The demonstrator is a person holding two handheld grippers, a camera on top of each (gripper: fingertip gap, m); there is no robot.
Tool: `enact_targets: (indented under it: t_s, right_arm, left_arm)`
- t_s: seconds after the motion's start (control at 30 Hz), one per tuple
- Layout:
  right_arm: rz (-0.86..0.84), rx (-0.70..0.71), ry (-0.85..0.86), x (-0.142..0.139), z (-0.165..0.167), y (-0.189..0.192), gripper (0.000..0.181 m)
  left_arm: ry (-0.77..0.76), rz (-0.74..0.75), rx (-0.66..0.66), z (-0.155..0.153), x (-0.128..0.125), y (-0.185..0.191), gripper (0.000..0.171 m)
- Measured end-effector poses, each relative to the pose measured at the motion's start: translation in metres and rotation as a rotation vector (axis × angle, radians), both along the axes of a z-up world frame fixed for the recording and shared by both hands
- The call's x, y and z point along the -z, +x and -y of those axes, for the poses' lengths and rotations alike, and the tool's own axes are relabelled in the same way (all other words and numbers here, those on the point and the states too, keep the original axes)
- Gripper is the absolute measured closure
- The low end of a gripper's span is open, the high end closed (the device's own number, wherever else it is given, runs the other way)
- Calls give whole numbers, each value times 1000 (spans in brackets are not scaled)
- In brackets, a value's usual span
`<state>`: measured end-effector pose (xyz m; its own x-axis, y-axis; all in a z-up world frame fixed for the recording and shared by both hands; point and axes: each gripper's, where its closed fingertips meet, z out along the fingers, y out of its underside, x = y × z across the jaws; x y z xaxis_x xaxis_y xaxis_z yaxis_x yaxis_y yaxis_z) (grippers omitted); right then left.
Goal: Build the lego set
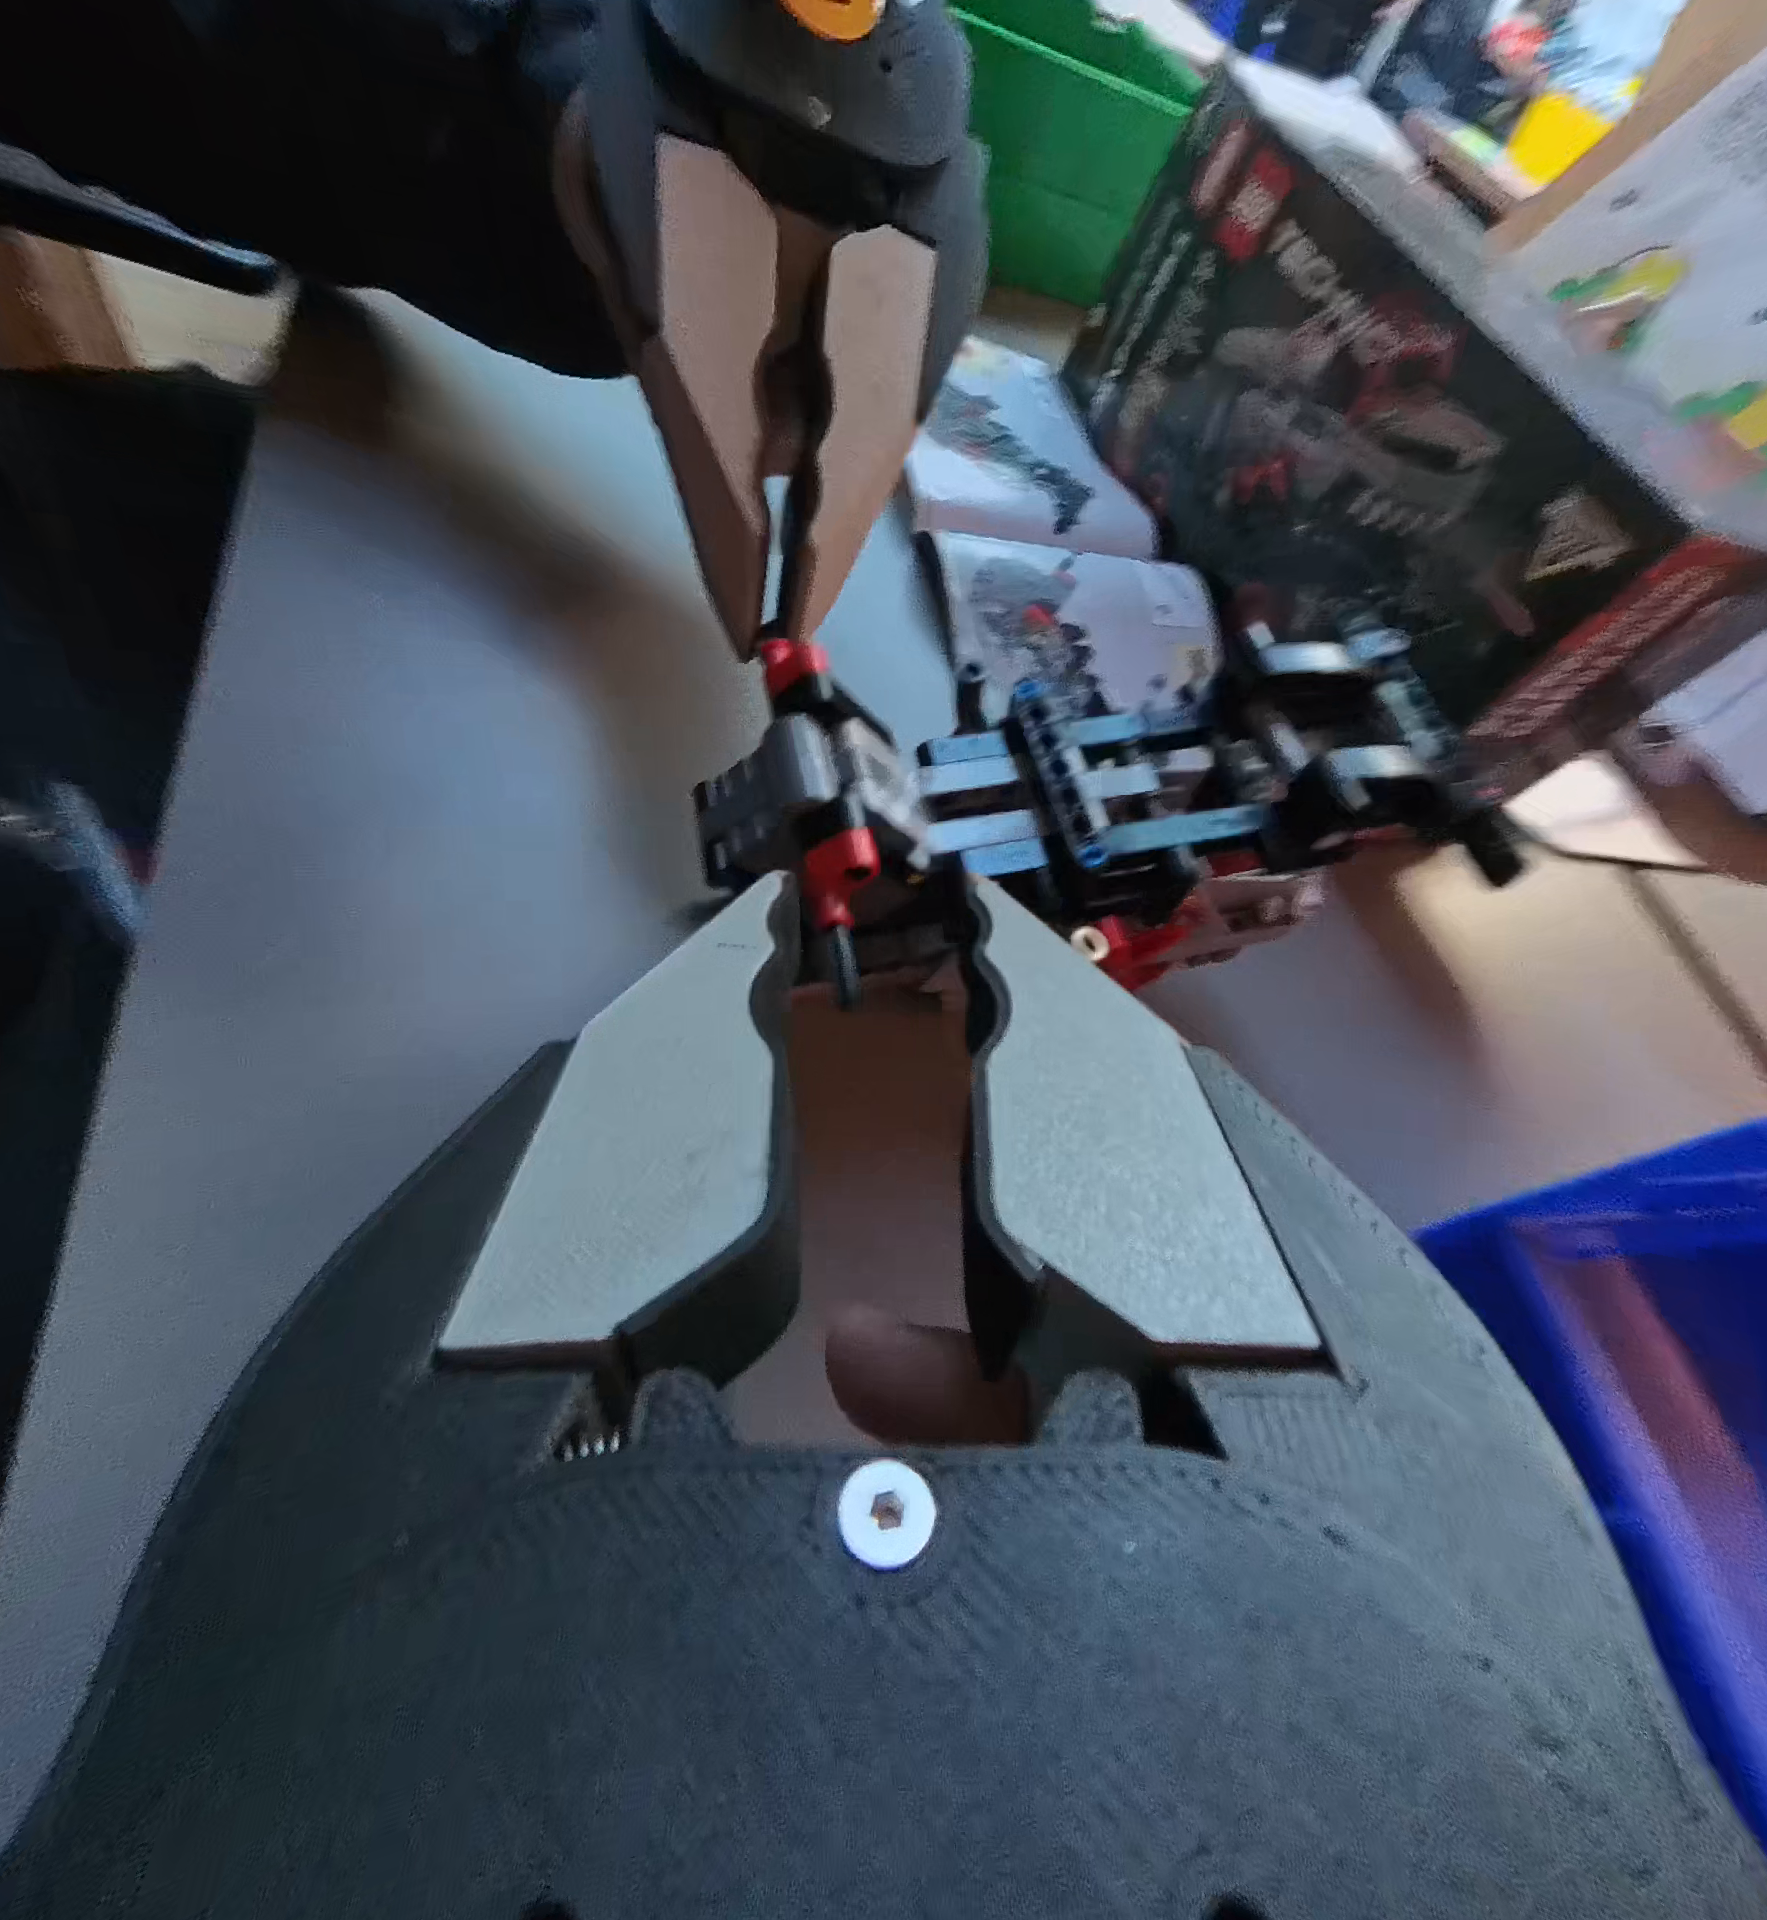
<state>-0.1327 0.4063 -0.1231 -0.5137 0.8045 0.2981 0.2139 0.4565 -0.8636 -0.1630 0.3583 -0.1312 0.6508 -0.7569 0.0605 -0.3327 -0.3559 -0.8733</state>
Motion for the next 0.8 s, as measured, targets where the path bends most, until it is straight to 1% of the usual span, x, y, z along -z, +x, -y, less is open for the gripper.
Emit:
enact_targets:
  t_s: [0.03,0.07,0.1,0.13,0.17,0.2,0.23,0.27,0.3,0.33,0.43,0.5,0.57,0.63,0.73,0.8]
  right_arm:
    - [-40,36,46,-8,-1,-3,155]
    - [-86,48,100,-19,5,-5,163]
    - [-119,29,156,-28,16,-7,169]
    - [-125,-5,198,-32,31,-10,171]
    - [-105,-27,230,-31,43,-15,166]
    - [-63,-31,259,-26,50,-22,153]
    - [-10,-31,293,-18,54,-27,147]
    - [28,-28,332,-11,54,-30,155]
    - [45,-23,381,-5,51,-33,171]
    - [38,-18,431,-3,49,-36,174]
    - [40,-26,491,-3,51,-37,175]
    - [62,-32,515,-2,52,-38,170]
    - [83,-46,576,1,52,-38,169]
    - [93,-56,637,3,52,-40,170]
    - [117,-74,665,4,53,-43,170]
    - [129,-92,721,6,53,-45,170]
  left_arm:
    - [5,-2,-4,0,0,0,171]
    - [8,-3,-7,0,0,0,171]
    - [6,-1,-6,0,0,1,171]
    - [5,5,-5,1,1,2,171]
    - [9,13,-2,1,0,3,171]
    - [14,20,-3,1,0,3,171]
    - [13,31,-6,1,0,3,171]
    - [15,41,-9,1,0,3,171]
    - [19,47,-11,1,0,2,171]
    - [19,54,-12,2,1,1,171]
    - [15,87,-11,4,0,0,171]
    - [21,97,-12,5,0,0,171]
    - [25,101,-10,5,-1,-1,171]
    - [29,102,-5,6,0,-2,171]
    - [30,114,-4,7,0,-5,171]
    - [25,130,-6,7,0,-5,171]
